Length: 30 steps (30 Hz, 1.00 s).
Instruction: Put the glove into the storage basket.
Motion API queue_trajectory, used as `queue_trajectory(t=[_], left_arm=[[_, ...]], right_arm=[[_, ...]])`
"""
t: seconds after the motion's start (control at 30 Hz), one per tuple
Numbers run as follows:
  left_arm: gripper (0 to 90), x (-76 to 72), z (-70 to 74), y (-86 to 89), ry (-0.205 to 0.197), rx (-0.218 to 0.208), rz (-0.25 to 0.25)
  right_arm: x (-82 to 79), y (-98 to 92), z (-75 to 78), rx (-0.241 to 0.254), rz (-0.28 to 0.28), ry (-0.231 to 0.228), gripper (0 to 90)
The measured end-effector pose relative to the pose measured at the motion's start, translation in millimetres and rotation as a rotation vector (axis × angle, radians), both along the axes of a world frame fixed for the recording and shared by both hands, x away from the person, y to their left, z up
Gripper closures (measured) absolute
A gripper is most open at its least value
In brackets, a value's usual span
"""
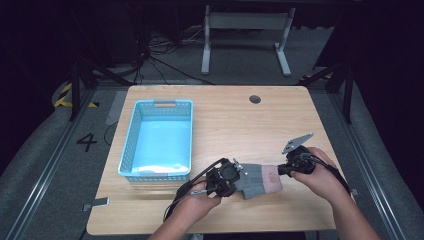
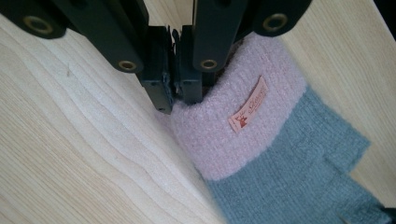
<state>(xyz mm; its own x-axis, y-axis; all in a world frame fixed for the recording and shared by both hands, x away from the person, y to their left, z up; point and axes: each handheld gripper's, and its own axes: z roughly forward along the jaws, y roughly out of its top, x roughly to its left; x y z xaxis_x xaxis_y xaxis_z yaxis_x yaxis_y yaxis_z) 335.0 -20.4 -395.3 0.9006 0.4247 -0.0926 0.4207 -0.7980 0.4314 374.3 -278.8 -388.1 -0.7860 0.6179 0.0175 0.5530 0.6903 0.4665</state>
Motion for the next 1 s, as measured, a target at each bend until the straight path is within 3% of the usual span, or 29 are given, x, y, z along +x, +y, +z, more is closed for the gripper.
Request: queue_trajectory(t=[1.0], left_arm=[[87.9, 12.2, -26.0, -5.9, 0.063, 0.055, 0.002]], right_arm=[[10.9, 5.5, -25.0, -0.037, -0.023, 0.013, 85.3]])
